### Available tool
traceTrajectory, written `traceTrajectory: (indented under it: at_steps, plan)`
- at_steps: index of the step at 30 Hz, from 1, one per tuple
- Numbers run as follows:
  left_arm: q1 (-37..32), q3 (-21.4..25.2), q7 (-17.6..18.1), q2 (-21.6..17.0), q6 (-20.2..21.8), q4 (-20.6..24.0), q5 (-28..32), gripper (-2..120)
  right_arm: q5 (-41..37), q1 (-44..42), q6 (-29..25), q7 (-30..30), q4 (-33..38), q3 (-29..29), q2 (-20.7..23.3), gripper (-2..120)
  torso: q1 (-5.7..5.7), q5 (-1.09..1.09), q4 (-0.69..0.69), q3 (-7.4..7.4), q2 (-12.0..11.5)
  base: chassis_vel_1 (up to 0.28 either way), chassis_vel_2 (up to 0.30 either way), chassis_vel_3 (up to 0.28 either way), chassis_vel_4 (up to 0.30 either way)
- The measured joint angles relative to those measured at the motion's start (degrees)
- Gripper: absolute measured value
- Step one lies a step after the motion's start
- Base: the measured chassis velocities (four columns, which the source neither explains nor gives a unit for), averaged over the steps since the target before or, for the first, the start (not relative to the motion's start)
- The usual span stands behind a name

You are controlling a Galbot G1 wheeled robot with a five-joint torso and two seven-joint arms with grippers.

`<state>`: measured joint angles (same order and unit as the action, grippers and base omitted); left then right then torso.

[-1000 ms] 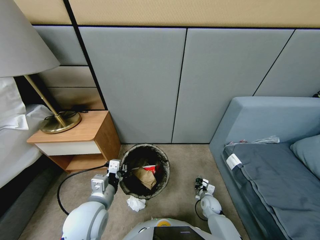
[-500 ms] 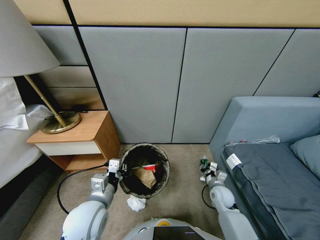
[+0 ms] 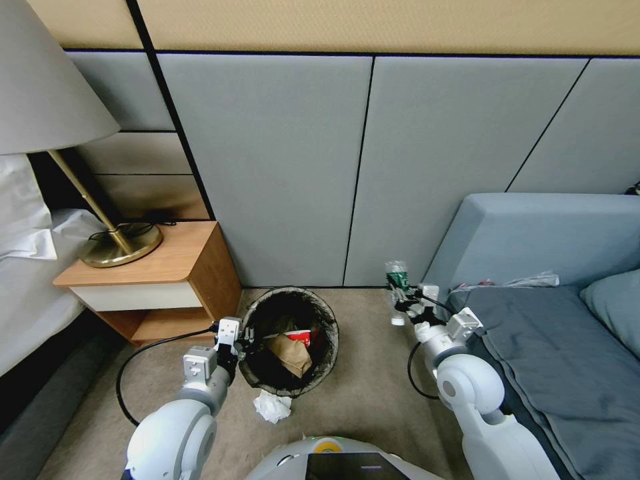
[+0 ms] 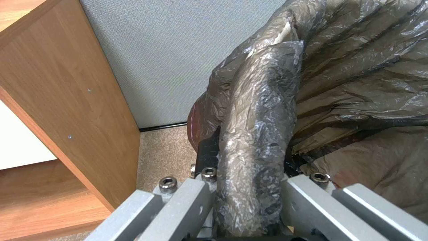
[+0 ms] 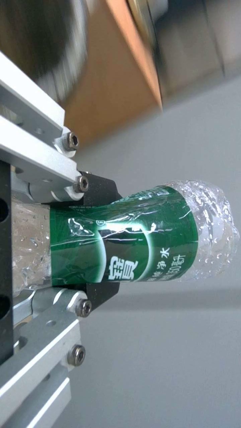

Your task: Pick up the trash bin, then pick up the garbage from the floor and place it into the trash bin.

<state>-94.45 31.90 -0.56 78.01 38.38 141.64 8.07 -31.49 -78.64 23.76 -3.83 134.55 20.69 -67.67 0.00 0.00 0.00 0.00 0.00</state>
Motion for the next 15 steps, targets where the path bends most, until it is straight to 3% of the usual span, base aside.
traceTrajectory:
  at_steps: [6, 15]
  plan:
    - [0.33, 0.07, 0.03, -0.16, 0.11, -0.47, 0.44, 1, -0.66, 1.22, 0.21, 2.54, 1.57, -3.18, 1.81, 25, 0.0, 0.0, 0.0, 0.0, 0.0, 0.0, 0.0, 0.0, 0.0]
    - [1.05, -0.53, 0.06, -0.4, 0.16, -1.06, 0.48, 1, -0.64, 3.35, 0.53, 3.24, 2.99, -10.63, -0.91, 25, 0.0, 0.0, 0.0, 0.0, 0.0, 0.0, 0.0, 0.0, 0.0]
